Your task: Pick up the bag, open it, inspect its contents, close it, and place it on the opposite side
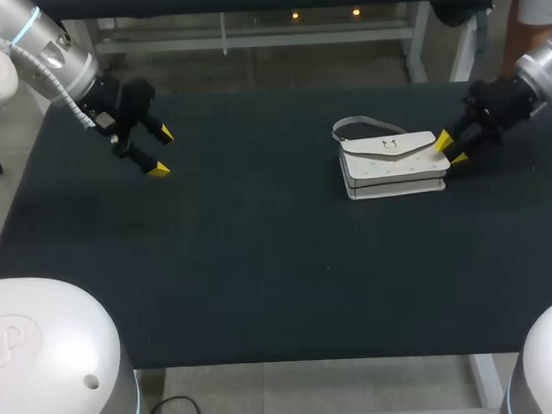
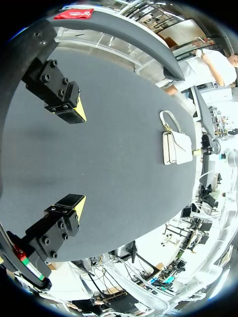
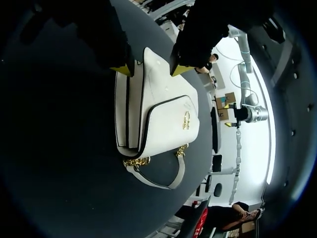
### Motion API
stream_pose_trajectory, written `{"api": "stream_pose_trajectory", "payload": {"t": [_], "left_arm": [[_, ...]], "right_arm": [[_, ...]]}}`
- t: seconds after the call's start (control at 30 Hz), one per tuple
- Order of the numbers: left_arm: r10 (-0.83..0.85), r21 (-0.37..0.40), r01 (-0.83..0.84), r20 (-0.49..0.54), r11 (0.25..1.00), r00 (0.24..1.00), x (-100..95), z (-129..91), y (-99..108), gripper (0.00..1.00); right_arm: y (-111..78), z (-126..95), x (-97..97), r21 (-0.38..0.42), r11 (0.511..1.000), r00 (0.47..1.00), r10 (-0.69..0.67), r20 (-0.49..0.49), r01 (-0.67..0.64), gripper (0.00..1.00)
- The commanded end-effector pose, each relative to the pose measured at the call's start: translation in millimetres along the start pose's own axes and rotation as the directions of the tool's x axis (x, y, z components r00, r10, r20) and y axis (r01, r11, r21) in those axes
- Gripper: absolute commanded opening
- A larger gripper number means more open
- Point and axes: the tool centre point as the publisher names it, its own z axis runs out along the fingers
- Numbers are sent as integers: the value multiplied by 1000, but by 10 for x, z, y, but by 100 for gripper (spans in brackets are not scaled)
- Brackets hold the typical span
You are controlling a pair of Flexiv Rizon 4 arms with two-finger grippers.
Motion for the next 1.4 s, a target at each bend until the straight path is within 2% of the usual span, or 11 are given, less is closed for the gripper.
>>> {"api": "stream_pose_trajectory", "payload": {"t": [0.03, 0.27, 0.37, 0.4, 0.43, 0.77, 1.0, 1.27, 1.3, 1.33, 1.4], "left_arm": [[0, 2, 0, 1, 1000, 1000, -2, 7, 3, 100], [0, 2, 0, 1, 1000, 1000, -2, 7, 3, 100], [0, 2, 0, 1, 1000, 1000, -2, 7, 3, 100], [0, 2, 0, 1, 1000, 1000, -2, 7, 3, 100], [0, 2, 0, 1, 1000, 1000, -2, 7, 3, 100], [0, 2, 0, 1, 1000, 1000, -2, 7, 3, 100], [0, 2, 0, 1, 1000, 1000, -2, 7, 3, 100], [0, 2, 0, 1, 1000, 1000, -2, 7, 3, 100], [0, 2, 0, 1, 1000, 1000, -2, 7, 3, 100], [0, 2, 0, 1, 1000, 1000, -2, 7, 3, 100], [0, 2, 0, 1, 1000, 1000, -2, 7, 3, 100]], "right_arm": [[-40, 64, 17, -65, 998, 1000, 6, 15, -5, 45], [-12, 84, 10, -97, 995, 1000, 18, 13, -17, 37], [2, 102, 5, -109, 994, 1000, 23, 4, -22, 19], [5, 116, 6, -109, 994, 1000, 23, 3, -23, 2], [4, 130, 10, -112, 993, 1000, 24, 1, -24, 0], [-7, 253, 158, -94, 995, 1000, -17, -8, 16, 0], [1, 442, 285, -55, 997, 998, -48, -32, 46, 0], [40, 556, 299, -53, 998, 999, -34, -32, 32, 0], [48, 557, 294, -52, 998, 999, -27, -29, 26, 12], [55, 557, 292, -52, 998, 999, -27, -29, 25, 34], [68, 558, 294, -50, 998, 999, -24, -25, 22, 38]]}}
